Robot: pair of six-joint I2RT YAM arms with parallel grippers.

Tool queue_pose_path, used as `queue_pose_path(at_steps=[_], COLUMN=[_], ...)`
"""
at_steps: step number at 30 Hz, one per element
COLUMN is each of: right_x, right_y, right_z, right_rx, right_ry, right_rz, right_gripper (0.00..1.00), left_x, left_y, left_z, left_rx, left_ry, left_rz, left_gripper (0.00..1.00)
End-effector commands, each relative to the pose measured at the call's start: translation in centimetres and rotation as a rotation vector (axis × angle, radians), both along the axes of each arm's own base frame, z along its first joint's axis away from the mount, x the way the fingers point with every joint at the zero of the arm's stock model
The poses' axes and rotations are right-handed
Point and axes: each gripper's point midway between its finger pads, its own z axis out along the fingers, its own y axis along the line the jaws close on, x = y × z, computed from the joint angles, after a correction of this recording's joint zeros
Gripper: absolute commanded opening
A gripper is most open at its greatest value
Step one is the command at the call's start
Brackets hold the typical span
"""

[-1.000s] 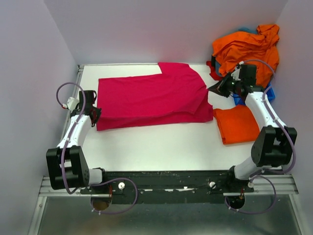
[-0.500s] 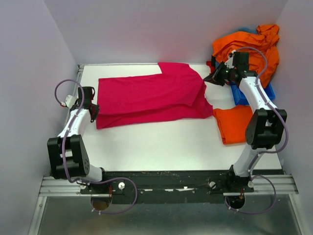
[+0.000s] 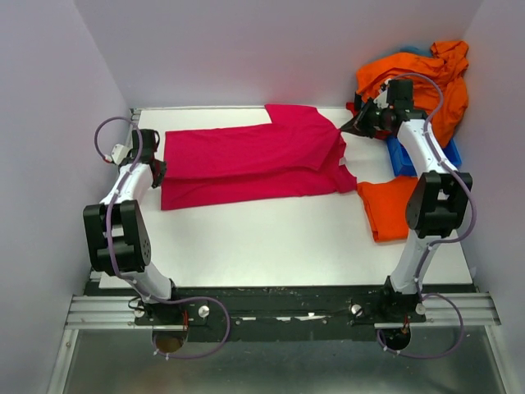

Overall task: Fold and stack the t-shirts
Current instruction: Fold the flattened tshirt in 1/3 of the way

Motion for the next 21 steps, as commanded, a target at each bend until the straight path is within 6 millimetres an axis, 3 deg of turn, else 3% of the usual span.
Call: queue_pose_path(at_steps=[1,4,9,10,11,12,13,14,17,21], right_x=[1.1,2.1,4.4,4.9,5.4,5.8,6.0,6.1,5.1,1.2], right_y=[0.1,0.0,-0.2,-0.1,-0.1,0.0,-0.1,-0.1,-0.3,-0.2], right_z=[-0.5,-1.2,-0.6,-0.2,-0.2,0.3,0.5,0.8,1.7,1.2], right_rx=[-0.006,-0.006,-0.012,-0.009,-0.004,-0.001,-0.001,-0.004,-0.005,0.036], right_ry=[0.007,0.016,-0.003,-0.015,-0.023,-0.039,-0.043,-0.053,-0.085,-0.119], right_rz=[0.009,0.007,-0.009,-0.005,-0.006,-0.004,-0.008,-0.012,-0.033,-0.072], right_gripper=[0.01,0.01,0.01,0.05,0.29,0.59,0.70,0.74,0.72,0.54], left_x=[0.7,1.5,3.0,3.5,4.1,4.4,4.6,4.7,3.7,0.6], left_y=[0.2,0.0,0.1,-0.1,-0.1,0.0,0.4,0.7,1.3,0.9], left_z=[-0.7,-0.9,-1.0,-1.1,-1.0,-0.8,-0.3,0.2,2.3,3.5], left_rx=[-0.005,-0.019,-0.021,-0.022,-0.020,-0.009,0.016,0.036,0.091,0.087], left_ry=[0.025,0.007,0.009,0.006,0.002,0.006,0.010,0.010,-0.018,-0.056], left_rz=[-0.007,-0.011,-0.020,-0.039,-0.061,-0.076,-0.074,-0.079,-0.061,-0.028], left_gripper=[0.00,0.00,0.03,0.21,0.36,0.58,0.71,0.80,0.84,0.82])
